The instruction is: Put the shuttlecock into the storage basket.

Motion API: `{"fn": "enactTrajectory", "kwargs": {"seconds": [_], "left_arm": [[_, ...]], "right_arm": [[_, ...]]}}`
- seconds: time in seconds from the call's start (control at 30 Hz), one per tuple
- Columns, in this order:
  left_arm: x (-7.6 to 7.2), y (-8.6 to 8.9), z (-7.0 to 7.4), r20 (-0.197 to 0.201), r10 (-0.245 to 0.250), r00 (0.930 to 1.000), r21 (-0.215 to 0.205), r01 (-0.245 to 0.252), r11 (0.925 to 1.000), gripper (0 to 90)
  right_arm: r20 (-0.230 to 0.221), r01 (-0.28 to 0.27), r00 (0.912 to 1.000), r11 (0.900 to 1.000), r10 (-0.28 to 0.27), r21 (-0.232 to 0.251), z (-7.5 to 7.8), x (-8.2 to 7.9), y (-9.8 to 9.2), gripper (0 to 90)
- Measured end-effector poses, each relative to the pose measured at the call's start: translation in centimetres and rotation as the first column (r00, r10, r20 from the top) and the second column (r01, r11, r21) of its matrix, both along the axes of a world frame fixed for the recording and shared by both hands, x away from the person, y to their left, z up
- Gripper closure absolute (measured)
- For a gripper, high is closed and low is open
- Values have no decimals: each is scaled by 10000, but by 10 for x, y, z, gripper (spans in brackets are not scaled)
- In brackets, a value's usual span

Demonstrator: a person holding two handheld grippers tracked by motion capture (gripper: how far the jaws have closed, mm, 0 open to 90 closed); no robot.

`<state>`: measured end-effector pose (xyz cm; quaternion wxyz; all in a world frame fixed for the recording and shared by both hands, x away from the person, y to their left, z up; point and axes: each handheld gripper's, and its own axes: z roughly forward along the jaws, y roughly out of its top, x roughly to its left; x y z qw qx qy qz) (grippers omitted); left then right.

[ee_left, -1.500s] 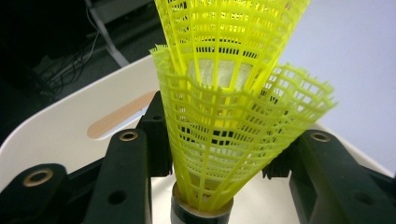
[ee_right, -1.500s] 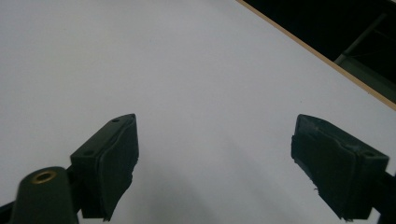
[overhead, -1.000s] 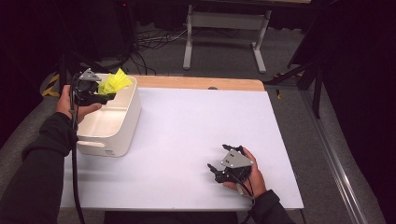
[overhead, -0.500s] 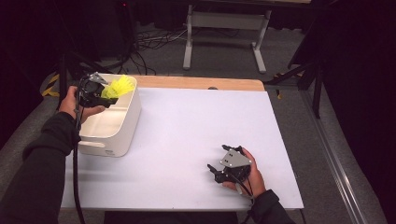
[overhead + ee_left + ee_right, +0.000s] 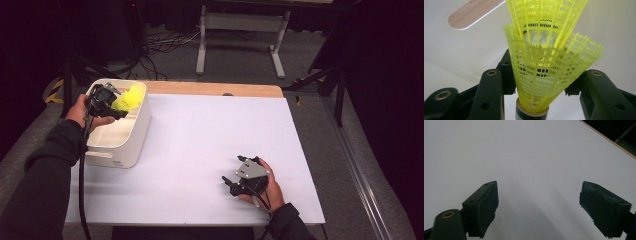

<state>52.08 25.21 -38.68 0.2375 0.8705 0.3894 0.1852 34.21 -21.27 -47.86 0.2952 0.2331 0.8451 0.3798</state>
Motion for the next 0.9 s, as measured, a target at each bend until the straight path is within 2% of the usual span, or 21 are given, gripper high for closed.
{"fn": "enactTrajectory", "kwargs": {"seconds": [0.1, 0.17, 0.2, 0.23, 0.3, 0.43, 0.57, 0.63, 0.67, 0.73, 0.8, 0.9], "left_arm": [[2, -2, -3, -336, -10, 9994, 162, 15, 9999, 407], [1, -4, -4, -331, 110, 9994, 324, -99, 9994, 290], [1, -4, -3, -344, 86, 9994, 277, -77, 9996, 250], [1, -4, -3, -333, 59, 9994, 282, -50, 9996, 256], [0, -5, -2, -224, 73, 9997, 276, -67, 9996, 201], [-4, -5, 4, 329, -179, 9993, 136, 175, 9998, 129], [-10, -3, 12, 914, -370, 9951, 148, 358, 9993, 98], [-13, -2, 16, 1255, -462, 9910, 9, 465, 9989, 98], [-15, -2, 18, 1280, -456, 9907, -115, 474, 9988, 98], [-19, 0, 21, 1562, -495, 9865, -39, 507, 9987, 94], [-23, 1, 23, 1819, -477, 9822, -409, 560, 9976, 94], [-32, 1, 28, 2432, -579, 9683, -451, 709, 9965, 98]], "right_arm": [[-34, 8, 10000, 10000, -8, -13, 0, 0, 0, 160], [-40, 0, 10000, 10000, 0, 6, 0, 0, 0, 161], [-40, -7, 10000, 10000, 7, 8, 0, 0, 0, 160], [-37, -6, 10000, 10000, 6, 8, 0, 0, 0, 161], [-48, -21, 10000, 10000, 21, 5, 0, 0, 0, 161], [-19, -33, 10000, 10000, 33, 32, 0, 0, 0, 160], [3, -27, 10000, 10000, 27, 19, 1, 0, 0, 160], [33, -45, 10000, 10000, 45, 3, 2, -1, 0, 160], [48, -51, 10000, 10000, 51, 12, 2, -1, 0, 160], [84, -52, 10000, 10000, 52, 4, 2, -2, 0, 160], [118, -63, 9999, 10000, 63, 16, 3, -2, 0, 160], [188, -67, 9998, 9999, 65, 80, 5, -3, 0, 160]]}}
